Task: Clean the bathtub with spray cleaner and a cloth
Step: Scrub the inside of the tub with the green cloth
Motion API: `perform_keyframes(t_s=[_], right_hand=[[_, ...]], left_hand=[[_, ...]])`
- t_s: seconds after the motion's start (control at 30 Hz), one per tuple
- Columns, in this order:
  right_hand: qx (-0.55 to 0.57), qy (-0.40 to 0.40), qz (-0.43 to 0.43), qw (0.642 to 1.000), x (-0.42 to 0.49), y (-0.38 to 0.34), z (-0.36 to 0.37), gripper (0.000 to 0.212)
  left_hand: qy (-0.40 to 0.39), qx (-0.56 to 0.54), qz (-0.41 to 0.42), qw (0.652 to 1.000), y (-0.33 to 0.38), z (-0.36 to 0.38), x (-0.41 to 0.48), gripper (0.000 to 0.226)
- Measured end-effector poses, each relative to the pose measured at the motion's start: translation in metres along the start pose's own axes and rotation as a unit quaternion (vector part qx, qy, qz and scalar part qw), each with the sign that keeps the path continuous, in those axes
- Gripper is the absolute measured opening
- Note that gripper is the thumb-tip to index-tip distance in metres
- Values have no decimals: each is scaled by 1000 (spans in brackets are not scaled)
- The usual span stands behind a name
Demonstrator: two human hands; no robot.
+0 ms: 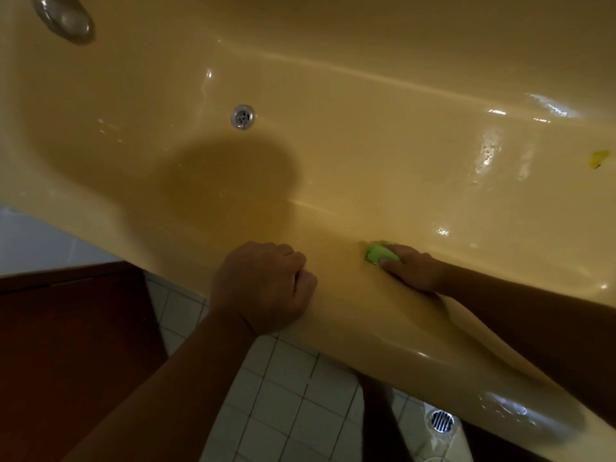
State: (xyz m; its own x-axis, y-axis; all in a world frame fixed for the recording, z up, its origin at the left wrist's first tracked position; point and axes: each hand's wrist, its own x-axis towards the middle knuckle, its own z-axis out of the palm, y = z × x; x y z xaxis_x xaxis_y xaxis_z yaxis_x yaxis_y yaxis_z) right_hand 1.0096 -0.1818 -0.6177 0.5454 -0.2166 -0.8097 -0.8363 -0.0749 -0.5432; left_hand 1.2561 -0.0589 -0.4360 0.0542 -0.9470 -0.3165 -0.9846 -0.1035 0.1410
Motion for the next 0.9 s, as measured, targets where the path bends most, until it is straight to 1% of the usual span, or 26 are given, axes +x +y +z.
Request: perform_keyframes(t_s=[0.03,0.07,0.13,0.2,0.27,0.33,0.43,0.5,0.57,0.6,0.63,0.67,0.73,0.77,0.87,0.9], right_hand=[[-11,5,5,1000,10,-6,3,57],[-6,4,-9,1000,13,-18,4,57],[36,-8,-69,997,-2,-44,4,57],[81,-13,-134,988,-40,-62,2,55],[94,-20,-169,981,-86,-69,-3,52],[119,-41,-162,979,-110,-63,-7,47],[122,-50,-111,985,-91,-34,-13,43],[94,-28,-74,992,-52,-8,-10,55],[30,-22,-26,999,-5,14,-2,67],[10,-16,-8,1000,15,18,3,72],[9,-11,-9,1000,26,10,5,76],[15,-8,-27,1000,28,-11,6,74],[55,-10,-95,994,13,-64,4,55],[83,-23,-129,988,-2,-85,4,50],[101,-53,-212,971,-62,-118,-1,46],[104,-66,-220,968,-75,-116,-1,45]], left_hand=[[-2,0,-4,1000,-1,0,0,41],[-4,4,-7,1000,-1,0,0,41],[-6,12,-9,1000,-3,1,0,41],[-7,12,-12,1000,-4,0,0,42],[-12,5,-12,1000,-5,0,1,42],[-11,-1,-10,1000,-7,1,2,44],[-16,-8,-12,1000,-9,1,2,46],[-15,-7,-15,1000,-10,0,3,46],[-13,-3,-20,1000,-11,0,3,45],[-15,-2,-24,1000,-12,-1,3,45],[-16,2,-29,999,-14,-1,3,45],[-17,7,-36,999,-17,-1,3,46],[-22,10,-49,999,-25,-3,5,48],[-20,8,-53,998,-30,-4,5,48],[-17,3,-53,998,-40,-6,7,50],[-19,4,-53,998,-42,-6,7,51]])
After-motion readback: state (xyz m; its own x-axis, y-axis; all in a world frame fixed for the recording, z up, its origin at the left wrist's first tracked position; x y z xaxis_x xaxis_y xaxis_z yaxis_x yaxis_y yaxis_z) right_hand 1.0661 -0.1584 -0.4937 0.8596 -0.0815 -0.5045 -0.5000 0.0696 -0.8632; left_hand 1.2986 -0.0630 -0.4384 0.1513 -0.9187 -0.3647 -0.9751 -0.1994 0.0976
